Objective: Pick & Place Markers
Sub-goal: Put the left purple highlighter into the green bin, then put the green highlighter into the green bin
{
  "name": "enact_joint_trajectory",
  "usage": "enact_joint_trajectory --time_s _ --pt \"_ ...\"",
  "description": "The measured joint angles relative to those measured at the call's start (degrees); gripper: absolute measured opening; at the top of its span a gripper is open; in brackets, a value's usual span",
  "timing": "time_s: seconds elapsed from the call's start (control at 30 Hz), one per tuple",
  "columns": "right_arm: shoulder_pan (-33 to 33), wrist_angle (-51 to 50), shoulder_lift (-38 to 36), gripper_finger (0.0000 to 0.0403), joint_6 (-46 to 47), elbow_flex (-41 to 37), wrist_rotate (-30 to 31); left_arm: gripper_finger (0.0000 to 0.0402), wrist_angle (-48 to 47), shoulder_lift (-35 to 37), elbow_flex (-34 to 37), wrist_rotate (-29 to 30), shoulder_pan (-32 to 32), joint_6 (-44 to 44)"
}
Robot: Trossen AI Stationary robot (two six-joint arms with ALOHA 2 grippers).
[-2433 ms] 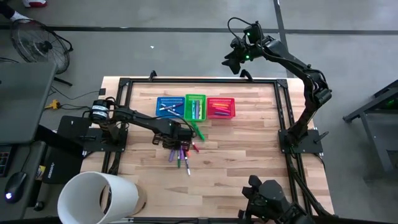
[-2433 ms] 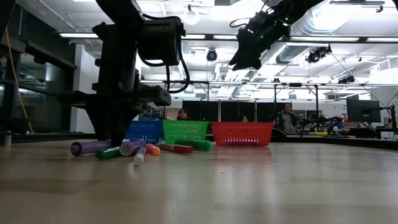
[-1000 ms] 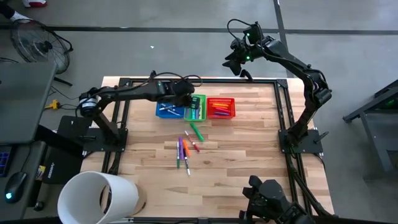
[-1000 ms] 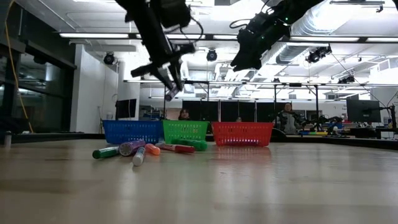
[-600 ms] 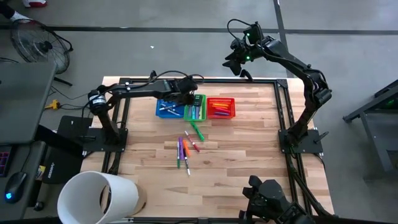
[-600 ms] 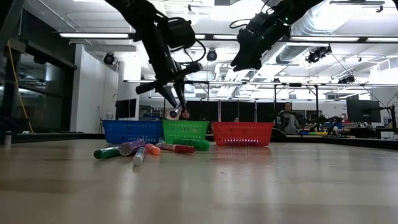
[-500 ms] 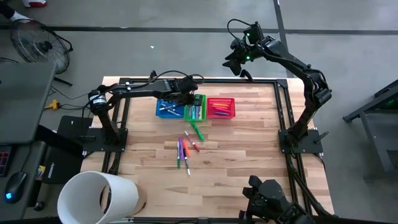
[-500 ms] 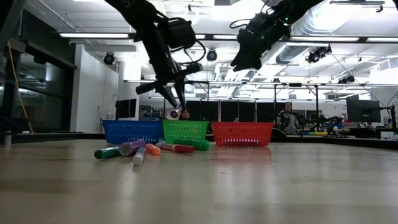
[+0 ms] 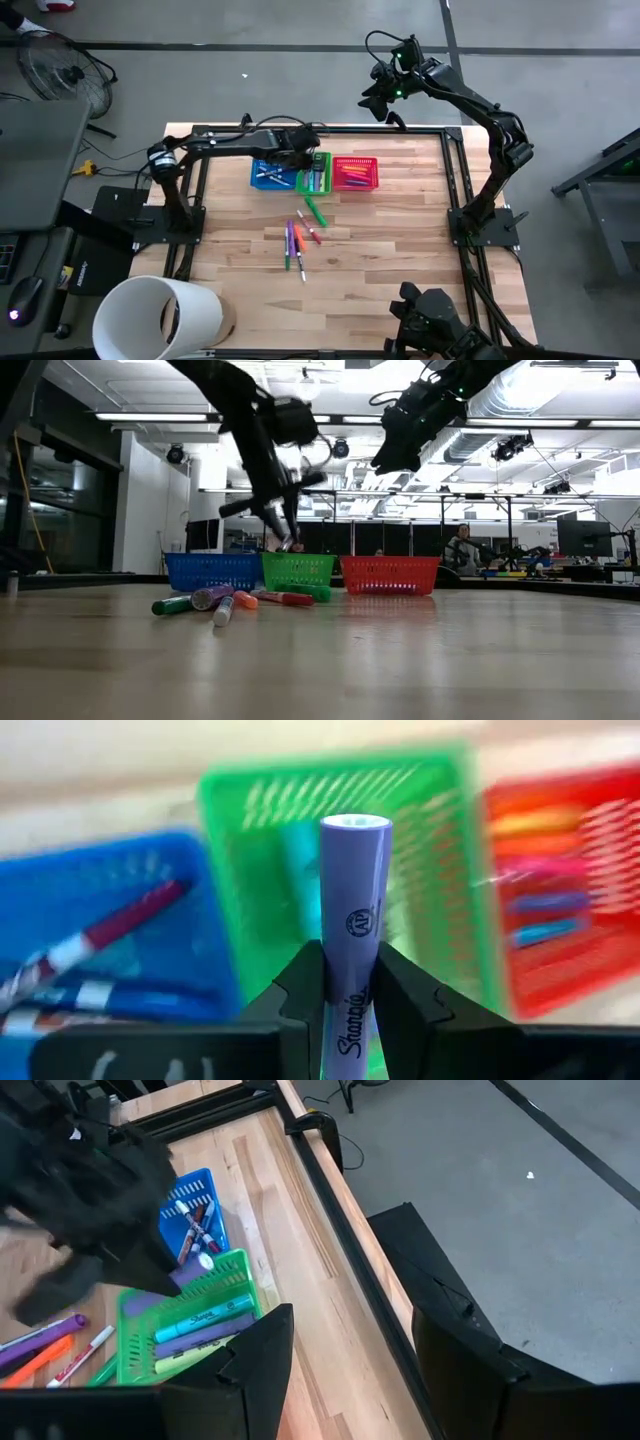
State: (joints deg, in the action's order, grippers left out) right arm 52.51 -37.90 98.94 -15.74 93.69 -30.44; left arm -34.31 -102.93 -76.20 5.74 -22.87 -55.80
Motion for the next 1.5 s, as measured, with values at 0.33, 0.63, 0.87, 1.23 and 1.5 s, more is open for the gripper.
enact_joint_trajectory --time_s 0.33,0.63,0.87,1.23,1.5 --pt "0.0 0.0 0.0 0.0194 0.1 0.0 0.0 0.0131 0.4 -2.2 0.0 -2.3 0.0 -0.3" --pt "0.0 -0.5 0.0 0.0194 0.2 0.0 0.0 0.0143 -1.6 -2.2 -0.7 -0.9 0.0 1.8" --pt "-0.8 -2.3 -0.1 0.0194 1.7 0.0 -0.3 0.0144 -12.4 -2.2 -10.6 7.8 1.8 11.1" --pt "-7.1 -12.0 -6.7 0.0194 2.2 0.0 13.8 0.0145 -11.4 7.1 -6.9 23.1 8.4 23.3" --pt "-19.7 -18.4 -8.6 0.0194 16.0 0.0 25.9 0.0145 0.1 23.8 8.4 19.9 8.8 31.3"
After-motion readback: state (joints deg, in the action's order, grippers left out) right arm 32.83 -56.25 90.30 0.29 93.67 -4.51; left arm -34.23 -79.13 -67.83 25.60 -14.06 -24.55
